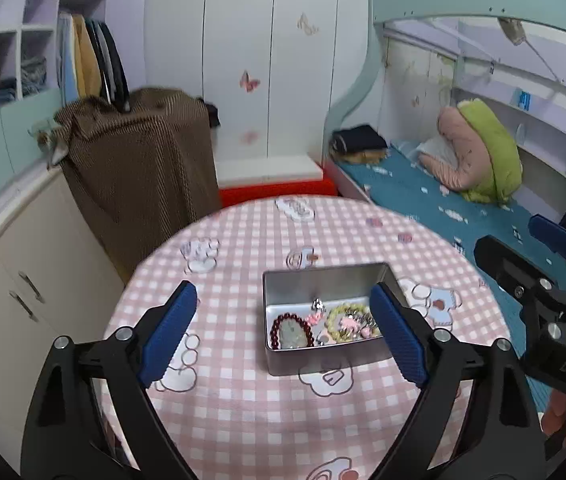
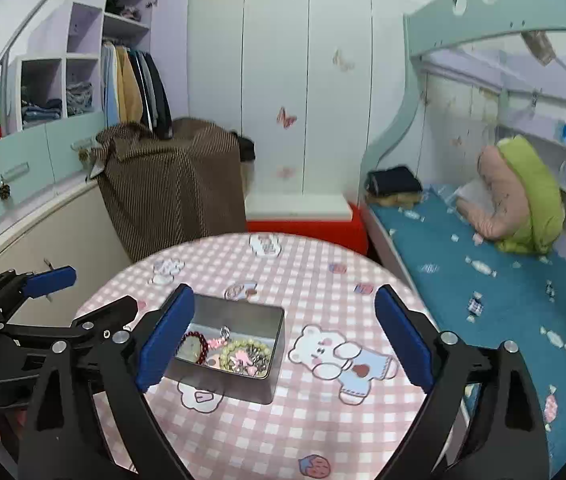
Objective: Organize jewelry
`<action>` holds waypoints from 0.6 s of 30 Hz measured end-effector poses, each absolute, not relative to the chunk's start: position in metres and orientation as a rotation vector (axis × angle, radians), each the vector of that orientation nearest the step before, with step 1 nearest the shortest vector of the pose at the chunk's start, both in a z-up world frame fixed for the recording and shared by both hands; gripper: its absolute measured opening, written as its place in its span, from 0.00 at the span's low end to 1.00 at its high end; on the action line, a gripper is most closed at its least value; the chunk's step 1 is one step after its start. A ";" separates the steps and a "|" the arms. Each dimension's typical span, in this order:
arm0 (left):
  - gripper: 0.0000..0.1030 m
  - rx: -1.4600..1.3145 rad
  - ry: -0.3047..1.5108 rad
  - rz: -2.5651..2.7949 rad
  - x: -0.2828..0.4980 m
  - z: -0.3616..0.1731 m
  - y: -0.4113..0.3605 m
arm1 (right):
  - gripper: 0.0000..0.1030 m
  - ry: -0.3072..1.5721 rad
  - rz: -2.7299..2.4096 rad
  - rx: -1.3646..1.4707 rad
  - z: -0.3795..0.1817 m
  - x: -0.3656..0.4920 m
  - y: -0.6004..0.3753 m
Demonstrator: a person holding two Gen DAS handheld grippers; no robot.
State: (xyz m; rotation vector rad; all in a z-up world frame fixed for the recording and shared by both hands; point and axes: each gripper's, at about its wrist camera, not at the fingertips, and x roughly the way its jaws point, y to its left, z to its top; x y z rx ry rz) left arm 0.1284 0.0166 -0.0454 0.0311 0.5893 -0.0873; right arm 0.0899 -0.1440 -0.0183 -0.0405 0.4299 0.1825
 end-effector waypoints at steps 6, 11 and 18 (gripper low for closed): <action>0.89 0.041 0.516 -0.062 0.097 -0.015 0.010 | 0.92 0.332 0.143 -0.039 0.006 0.057 -0.153; 0.89 0.049 0.463 -0.034 0.074 0.004 0.007 | 0.93 0.274 0.123 -0.039 0.020 0.040 -0.157; 0.92 0.059 0.391 -0.009 0.047 0.025 0.000 | 0.93 0.223 0.112 -0.044 0.029 0.023 -0.161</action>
